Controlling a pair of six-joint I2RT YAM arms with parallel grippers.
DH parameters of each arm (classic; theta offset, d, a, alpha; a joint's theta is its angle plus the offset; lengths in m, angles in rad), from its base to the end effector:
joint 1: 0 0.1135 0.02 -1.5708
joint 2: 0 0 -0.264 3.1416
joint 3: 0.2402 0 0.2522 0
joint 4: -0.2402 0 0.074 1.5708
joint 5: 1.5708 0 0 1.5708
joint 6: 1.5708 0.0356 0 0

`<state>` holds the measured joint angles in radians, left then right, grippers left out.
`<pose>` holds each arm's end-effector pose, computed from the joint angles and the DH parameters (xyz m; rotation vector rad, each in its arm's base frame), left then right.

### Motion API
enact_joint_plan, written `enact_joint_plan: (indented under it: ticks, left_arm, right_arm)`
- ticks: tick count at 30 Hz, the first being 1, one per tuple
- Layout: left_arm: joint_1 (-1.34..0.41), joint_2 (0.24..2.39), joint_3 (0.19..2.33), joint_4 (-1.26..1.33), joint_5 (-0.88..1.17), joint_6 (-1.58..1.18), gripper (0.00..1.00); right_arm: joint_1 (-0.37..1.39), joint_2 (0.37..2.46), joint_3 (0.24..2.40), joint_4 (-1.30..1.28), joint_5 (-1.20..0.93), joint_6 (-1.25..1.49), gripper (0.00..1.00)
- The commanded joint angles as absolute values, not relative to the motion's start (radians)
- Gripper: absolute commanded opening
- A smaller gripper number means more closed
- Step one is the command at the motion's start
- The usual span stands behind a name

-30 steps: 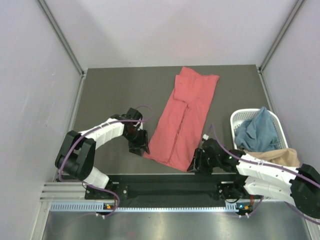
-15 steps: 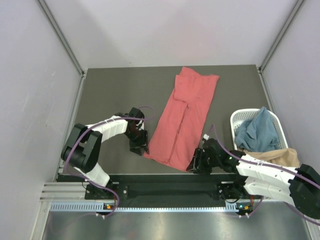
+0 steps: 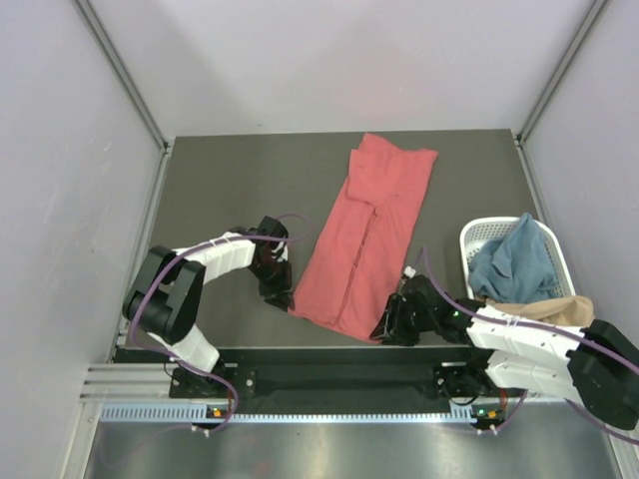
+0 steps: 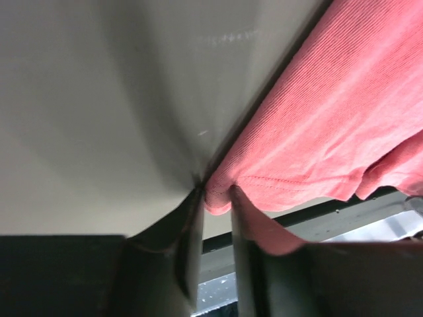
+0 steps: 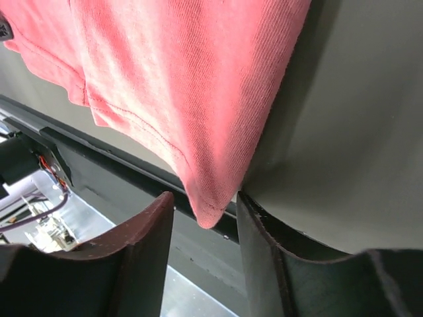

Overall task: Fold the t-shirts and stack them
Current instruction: Fold the tshirt

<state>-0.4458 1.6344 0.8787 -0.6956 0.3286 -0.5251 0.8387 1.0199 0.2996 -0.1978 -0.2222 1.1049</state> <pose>0.2378 -0.1264 0.1457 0.0906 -3.0460 0.5319 0.1088 0.1328 0.1356 0.2663 2.7836 0.9569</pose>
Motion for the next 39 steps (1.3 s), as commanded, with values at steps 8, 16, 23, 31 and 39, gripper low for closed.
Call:
enact_joint_plan:
  ticks: [8,16,23,31,39]
  left_arm:
    - [-0.445,1.583,0.827,-0.678,0.313,-0.552,0.0]
    - [-0.448,1.468,0.828,-0.745,0.31,-0.581,0.0]
    - [-0.448,1.554,1.112,-0.824,0.279,-0.569,0.0]
    - [-0.446,1.839,1.585,-0.879,0.244,-0.557,0.0]
    - [-0.446,2.065,1.873,-0.879,0.281,-0.589,0.0]
  right_arm:
    - [0.834,1.085,0.333,-0.21,-0.19,1.069,0.0]
    - [0.867,1.026,0.4,-0.264,-0.224,1.124,0.0]
    - [0.645,1.037,0.595,-0.423,-0.239,0.973,0.0]
    - [0.399,1.257,0.825,-0.547,-0.353,0.692,0.0]
    - [0.281,1.474,1.074,-0.626,-0.382,0.568,0.0]
